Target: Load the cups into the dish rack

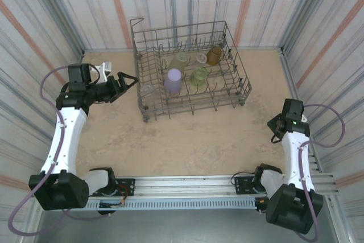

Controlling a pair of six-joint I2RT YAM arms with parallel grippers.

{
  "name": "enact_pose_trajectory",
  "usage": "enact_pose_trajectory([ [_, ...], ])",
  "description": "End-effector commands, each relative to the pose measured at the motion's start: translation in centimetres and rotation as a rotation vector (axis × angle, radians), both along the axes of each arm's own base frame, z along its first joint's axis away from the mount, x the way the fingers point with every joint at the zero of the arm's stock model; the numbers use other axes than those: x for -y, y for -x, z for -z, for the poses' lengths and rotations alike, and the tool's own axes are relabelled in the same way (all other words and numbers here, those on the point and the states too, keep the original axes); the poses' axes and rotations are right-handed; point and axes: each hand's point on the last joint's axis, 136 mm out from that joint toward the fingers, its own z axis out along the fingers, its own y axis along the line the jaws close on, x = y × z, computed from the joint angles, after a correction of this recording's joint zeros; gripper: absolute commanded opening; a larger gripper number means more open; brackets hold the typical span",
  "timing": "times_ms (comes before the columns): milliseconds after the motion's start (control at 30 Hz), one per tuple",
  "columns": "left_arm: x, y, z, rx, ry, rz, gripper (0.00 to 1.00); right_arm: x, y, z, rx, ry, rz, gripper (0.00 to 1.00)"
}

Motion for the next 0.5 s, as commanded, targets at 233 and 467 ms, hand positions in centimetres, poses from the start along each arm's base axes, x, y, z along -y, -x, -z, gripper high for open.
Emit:
enact_pose_trajectory([
  [233,-0.1,0.7,-0.8,0.008,0.001,-0.010,0.99,-2.0,-1.0,-5.1,0.147,-0.062,-0.082,0.00],
  [467,0.1,0.7,-1.1,0.015,0.007,-0.004,0.99,-4.6,-1.7,-7.6,0.236,-0.137,-0.200,0.00],
])
